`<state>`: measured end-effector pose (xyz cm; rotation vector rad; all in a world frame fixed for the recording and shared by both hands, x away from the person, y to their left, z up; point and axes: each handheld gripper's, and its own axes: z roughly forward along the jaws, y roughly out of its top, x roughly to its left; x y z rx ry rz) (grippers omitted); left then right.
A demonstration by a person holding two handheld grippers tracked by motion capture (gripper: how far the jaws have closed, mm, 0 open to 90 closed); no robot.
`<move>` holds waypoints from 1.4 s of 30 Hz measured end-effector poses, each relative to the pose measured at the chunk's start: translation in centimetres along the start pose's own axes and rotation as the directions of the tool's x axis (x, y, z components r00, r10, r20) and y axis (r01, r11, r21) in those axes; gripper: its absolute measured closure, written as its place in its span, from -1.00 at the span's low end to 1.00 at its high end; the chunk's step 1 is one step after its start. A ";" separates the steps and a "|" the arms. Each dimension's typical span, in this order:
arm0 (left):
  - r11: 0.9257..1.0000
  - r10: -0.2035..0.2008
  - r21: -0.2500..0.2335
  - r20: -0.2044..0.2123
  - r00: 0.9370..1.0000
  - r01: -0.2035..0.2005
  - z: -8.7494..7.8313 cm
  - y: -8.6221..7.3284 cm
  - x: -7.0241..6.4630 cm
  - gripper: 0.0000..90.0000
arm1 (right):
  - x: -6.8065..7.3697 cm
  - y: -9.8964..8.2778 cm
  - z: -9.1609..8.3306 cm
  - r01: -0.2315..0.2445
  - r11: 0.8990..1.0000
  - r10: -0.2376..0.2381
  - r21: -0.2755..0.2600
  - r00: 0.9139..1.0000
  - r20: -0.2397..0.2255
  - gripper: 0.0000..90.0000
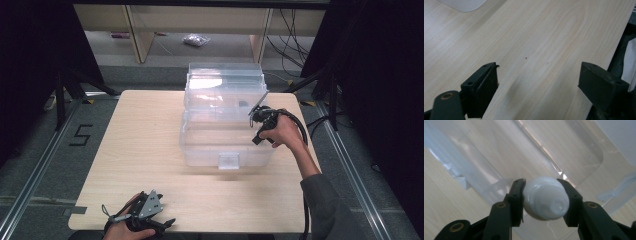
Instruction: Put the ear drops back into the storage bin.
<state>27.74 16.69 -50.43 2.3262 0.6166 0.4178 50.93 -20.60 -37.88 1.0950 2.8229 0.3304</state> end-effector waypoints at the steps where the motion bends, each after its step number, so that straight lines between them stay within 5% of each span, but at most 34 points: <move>1: 1.000 0.000 0.001 0.000 1.000 0.000 0.0 0.0 0.0 -0.66 | -0.1 0.0 0.2 0.005 1.000 -0.005 0.005 1.000 0.002 0.34; 3: 1.000 0.001 0.001 -0.005 1.000 -0.001 0.0 0.0 0.0 -0.66 | -0.4 0.2 0.6 0.027 1.000 -0.027 0.009 1.000 0.013 0.34; 7: 1.000 -0.001 -0.005 -0.005 1.000 0.001 0.1 0.0 0.0 -0.66 | -0.3 0.3 0.8 -0.011 1.000 0.011 0.017 1.000 0.003 0.33; 27: 1.000 0.000 0.001 -0.006 1.000 0.000 0.0 0.0 0.0 -0.66 | -1.1 0.5 3.1 -0.043 0.998 0.044 0.052 0.999 -0.023 0.33; 31: 1.000 0.000 -0.003 -0.004 1.000 0.000 0.0 0.0 0.0 -0.66 | -1.0 0.6 3.4 -0.021 0.998 0.022 0.059 1.000 -0.020 0.33; 33: 1.000 -0.001 -0.001 -0.006 1.000 0.001 0.0 0.0 0.0 -0.66 | -0.8 0.7 3.5 -0.061 0.995 0.063 0.080 0.998 -0.026 0.33; 36: 1.000 0.000 -0.001 -0.006 1.000 0.000 0.0 0.0 0.0 -0.66 | -0.9 0.8 3.8 -0.028 0.997 0.030 0.075 0.999 -0.021 0.33; 42: 1.000 0.001 -0.002 -0.007 1.000 -0.001 0.0 0.0 0.0 -0.66 | -0.9 0.7 4.3 -0.067 0.993 0.069 0.101 0.997 -0.018 0.33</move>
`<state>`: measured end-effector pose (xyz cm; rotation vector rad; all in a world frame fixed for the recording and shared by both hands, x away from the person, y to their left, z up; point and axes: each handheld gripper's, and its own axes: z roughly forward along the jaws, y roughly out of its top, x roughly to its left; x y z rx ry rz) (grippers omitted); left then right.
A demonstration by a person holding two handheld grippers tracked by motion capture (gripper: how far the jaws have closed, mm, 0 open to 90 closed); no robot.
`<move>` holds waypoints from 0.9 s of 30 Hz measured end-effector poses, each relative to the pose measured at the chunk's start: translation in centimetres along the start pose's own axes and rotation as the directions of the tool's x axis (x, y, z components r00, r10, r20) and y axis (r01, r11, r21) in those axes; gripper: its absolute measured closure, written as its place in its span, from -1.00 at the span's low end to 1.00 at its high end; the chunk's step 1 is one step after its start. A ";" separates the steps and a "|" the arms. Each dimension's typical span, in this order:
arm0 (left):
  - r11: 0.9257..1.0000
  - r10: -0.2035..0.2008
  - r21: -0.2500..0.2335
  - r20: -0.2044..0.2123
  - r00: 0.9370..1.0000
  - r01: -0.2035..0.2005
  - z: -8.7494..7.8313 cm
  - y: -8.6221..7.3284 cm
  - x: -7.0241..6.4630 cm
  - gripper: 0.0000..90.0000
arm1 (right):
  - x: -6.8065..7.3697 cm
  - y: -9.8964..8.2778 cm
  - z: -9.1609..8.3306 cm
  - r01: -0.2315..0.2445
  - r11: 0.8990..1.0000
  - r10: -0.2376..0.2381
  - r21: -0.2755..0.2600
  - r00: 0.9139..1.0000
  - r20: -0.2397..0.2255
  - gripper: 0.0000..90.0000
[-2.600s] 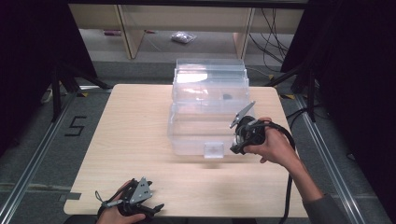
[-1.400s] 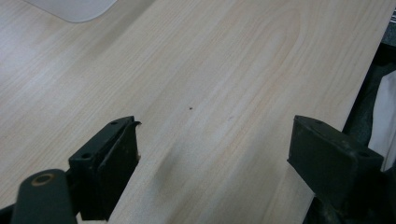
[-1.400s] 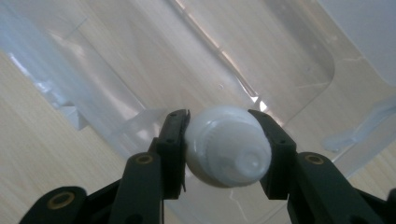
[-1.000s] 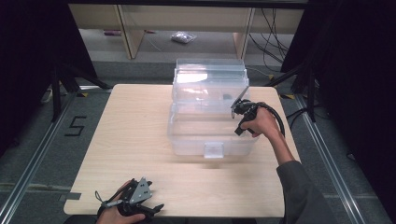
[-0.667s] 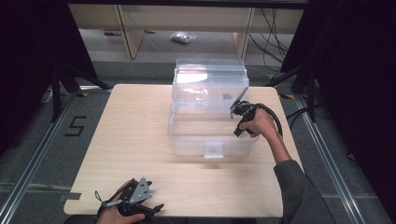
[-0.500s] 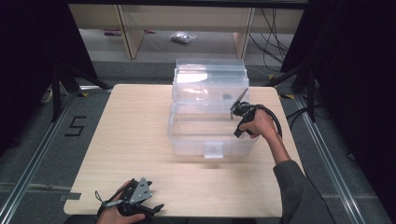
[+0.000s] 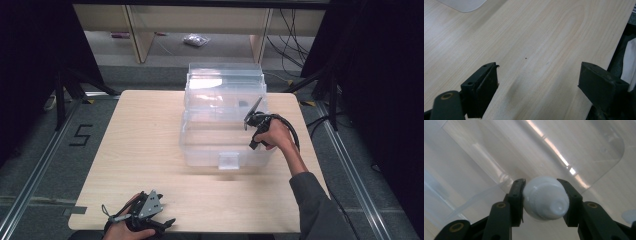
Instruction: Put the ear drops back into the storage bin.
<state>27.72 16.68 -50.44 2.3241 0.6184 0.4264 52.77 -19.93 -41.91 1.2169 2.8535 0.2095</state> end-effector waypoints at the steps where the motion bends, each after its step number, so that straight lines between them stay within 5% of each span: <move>1: 1.000 0.000 0.001 0.001 1.000 0.000 0.0 0.0 0.0 -0.66 | 0.0 0.0 0.1 -0.006 1.000 0.006 0.006 1.000 0.000 0.33; 4: 1.000 -0.001 0.002 0.001 1.000 0.001 0.0 0.0 0.0 -0.66 | -0.2 -0.2 0.6 0.003 1.000 -0.003 0.008 1.000 -0.006 0.33; 5: 1.000 -0.001 0.002 0.000 1.000 0.001 0.0 0.0 0.0 -0.66 | 0.0 -0.1 0.6 -0.027 0.999 0.027 0.016 1.000 -0.009 0.33; 7: 1.000 0.000 0.002 0.001 1.000 0.000 0.0 0.0 0.0 -0.66 | -0.4 -0.3 0.9 0.019 1.000 -0.020 0.011 1.000 0.004 0.33; 14: 1.000 -0.001 0.002 0.000 1.000 0.001 0.0 0.0 0.0 -0.66 | -0.2 -0.2 1.2 -0.019 0.999 0.019 0.027 1.000 -0.005 0.33; 17: 1.000 -0.001 0.002 0.000 1.000 0.001 0.0 0.0 0.0 -0.66 | -0.5 -0.1 1.3 0.015 1.000 -0.015 0.017 1.000 -0.014 0.33; 27: 1.000 -0.015 0.001 0.004 1.000 0.015 0.1 0.0 -0.1 -0.66 | 0.0 -0.1 1.3 -0.023 0.999 0.024 0.049 1.000 -0.009 0.33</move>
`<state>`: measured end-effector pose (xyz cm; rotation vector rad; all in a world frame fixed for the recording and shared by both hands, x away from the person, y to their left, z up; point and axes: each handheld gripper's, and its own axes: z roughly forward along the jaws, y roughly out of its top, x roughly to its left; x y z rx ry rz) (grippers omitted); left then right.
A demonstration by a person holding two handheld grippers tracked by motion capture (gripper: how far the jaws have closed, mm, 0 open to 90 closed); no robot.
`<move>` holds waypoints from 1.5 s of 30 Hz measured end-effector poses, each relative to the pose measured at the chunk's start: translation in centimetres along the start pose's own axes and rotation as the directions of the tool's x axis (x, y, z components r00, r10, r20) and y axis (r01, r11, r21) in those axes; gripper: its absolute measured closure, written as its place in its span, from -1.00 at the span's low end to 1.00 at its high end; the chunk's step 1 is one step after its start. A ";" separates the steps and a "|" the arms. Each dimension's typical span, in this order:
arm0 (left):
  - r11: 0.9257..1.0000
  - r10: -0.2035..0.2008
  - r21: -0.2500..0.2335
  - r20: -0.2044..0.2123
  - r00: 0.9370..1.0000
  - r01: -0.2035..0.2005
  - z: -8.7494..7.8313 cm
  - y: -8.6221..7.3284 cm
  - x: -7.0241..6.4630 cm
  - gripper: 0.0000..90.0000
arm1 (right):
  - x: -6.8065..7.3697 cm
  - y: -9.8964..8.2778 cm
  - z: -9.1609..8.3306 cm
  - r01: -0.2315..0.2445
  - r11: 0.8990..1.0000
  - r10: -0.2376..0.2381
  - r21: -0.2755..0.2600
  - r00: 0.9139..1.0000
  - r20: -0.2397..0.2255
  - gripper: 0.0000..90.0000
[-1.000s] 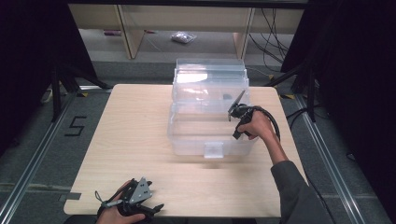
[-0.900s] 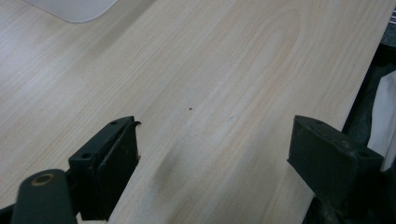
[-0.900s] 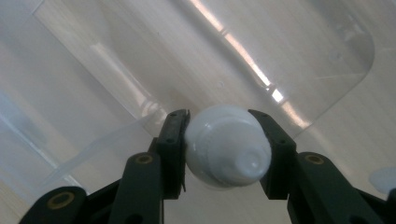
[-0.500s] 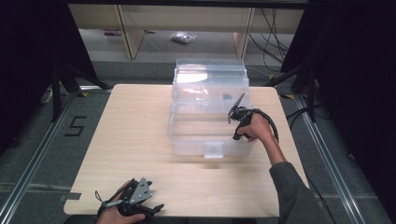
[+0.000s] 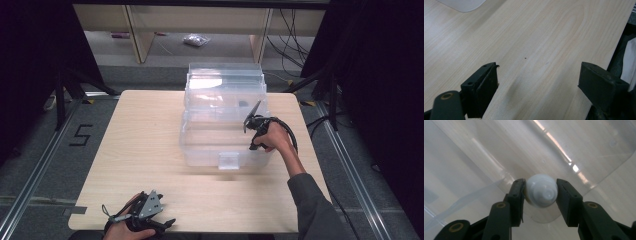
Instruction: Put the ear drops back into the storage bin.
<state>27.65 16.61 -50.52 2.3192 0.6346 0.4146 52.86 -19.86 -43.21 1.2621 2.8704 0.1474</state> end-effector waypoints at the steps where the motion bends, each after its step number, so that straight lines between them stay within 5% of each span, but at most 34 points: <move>1: 1.000 -0.001 0.002 -0.002 1.000 0.001 0.0 0.0 0.0 -0.66 | -0.2 -0.1 0.2 0.018 1.000 -0.018 -0.006 1.000 0.008 0.33; 2: 1.000 0.003 -0.005 -0.001 1.000 -0.003 0.0 0.0 0.0 -0.66 | 0.0 -0.1 0.0 0.006 1.000 -0.006 -0.001 1.000 0.004 0.33; 3: 1.000 0.011 -0.005 -0.001 1.000 -0.011 0.0 0.0 0.0 -0.66 | -0.3 -0.1 0.0 0.047 0.999 -0.047 -0.018 0.999 0.017 0.33; 4: 1.000 0.012 -0.005 0.000 1.000 -0.012 0.0 0.0 0.1 -0.66 | -0.1 -0.2 -0.1 0.004 1.000 -0.004 -0.010 1.000 0.008 0.32; 11: 1.000 0.014 -0.002 0.000 1.000 -0.014 0.0 0.0 0.1 -0.66 | 0.1 -0.5 -1.1 -0.006 0.999 0.007 -0.033 1.000 0.017 0.23; 13: 1.000 0.011 -0.006 0.001 1.000 -0.011 0.0 0.0 0.1 -0.66 | -0.1 -0.7 -1.3 0.042 0.997 -0.042 -0.065 0.999 0.006 0.19; 14: 1.000 0.013 -0.005 0.003 1.000 -0.013 0.0 0.0 0.1 -0.66 | 0.1 -0.7 -1.6 0.004 0.999 -0.004 -0.048 1.000 0.018 0.17; 17: 1.000 0.017 0.004 -0.004 1.000 -0.017 0.0 0.0 0.2 -0.66 | 0.2 -0.8 -2.0 0.015 0.997 -0.013 -0.077 1.000 0.022 0.10; 24: 1.000 0.010 -0.007 -0.001 1.000 -0.010 0.0 0.0 0.1 -0.66 | 1.0 -1.1 -3.6 0.077 0.987 -0.071 -0.140 0.996 0.045 -0.01; 45: 1.000 -0.003 -0.017 -0.001 1.000 0.003 0.0 0.0 0.0 -0.66 | 2.5 -2.5 -6.2 0.086 0.968 -0.083 -0.235 0.996 0.022 -0.18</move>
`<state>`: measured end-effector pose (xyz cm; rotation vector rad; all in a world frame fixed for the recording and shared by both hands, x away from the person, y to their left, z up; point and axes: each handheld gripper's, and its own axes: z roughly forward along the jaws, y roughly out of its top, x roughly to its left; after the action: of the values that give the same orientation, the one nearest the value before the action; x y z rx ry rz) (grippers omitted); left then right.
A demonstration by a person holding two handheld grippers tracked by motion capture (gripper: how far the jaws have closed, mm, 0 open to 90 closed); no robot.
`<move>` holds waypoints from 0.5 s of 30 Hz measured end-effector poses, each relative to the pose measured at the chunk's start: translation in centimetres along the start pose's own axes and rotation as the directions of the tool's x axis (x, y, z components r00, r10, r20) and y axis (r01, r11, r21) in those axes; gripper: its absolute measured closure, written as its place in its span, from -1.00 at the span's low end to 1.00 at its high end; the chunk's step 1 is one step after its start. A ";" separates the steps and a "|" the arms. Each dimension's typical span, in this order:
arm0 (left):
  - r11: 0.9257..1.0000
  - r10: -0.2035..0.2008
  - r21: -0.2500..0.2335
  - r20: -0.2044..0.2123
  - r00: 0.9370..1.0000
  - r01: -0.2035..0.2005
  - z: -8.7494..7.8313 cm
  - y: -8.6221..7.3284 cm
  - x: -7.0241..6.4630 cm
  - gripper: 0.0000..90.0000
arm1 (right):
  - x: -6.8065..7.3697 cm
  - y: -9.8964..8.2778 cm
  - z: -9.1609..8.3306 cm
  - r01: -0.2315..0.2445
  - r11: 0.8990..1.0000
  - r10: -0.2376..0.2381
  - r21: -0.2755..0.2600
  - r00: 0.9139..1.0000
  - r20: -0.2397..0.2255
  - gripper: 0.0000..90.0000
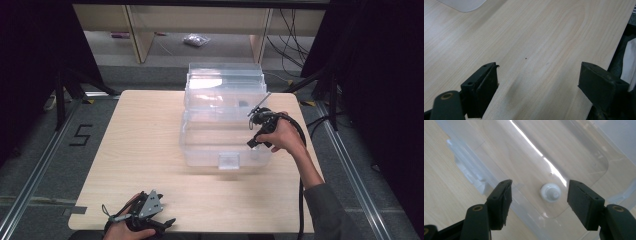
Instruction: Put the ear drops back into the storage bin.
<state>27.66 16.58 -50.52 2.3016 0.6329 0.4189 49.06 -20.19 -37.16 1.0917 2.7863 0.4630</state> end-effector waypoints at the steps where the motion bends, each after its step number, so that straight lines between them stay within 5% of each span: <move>1: 1.000 -0.002 -0.002 0.009 1.000 0.002 0.0 0.0 0.0 -0.66 | 0.1 -0.1 -0.1 0.006 1.000 -0.006 -0.005 1.000 0.002 -0.18; 12: 1.000 -0.002 0.019 -0.005 1.000 0.002 0.0 0.0 0.1 -0.66 | 1.1 -1.2 -1.1 -0.007 0.999 0.006 -0.047 1.000 -0.015 -0.24; 15: 1.000 0.010 0.011 -0.001 1.000 -0.010 0.0 0.0 0.1 -0.66 | 1.1 -1.4 -1.4 0.020 0.997 -0.021 -0.069 1.000 -0.010 -0.25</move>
<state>27.72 16.66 -50.49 2.3163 0.6256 0.4222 47.00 -20.74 -36.24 1.0488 2.7655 0.5595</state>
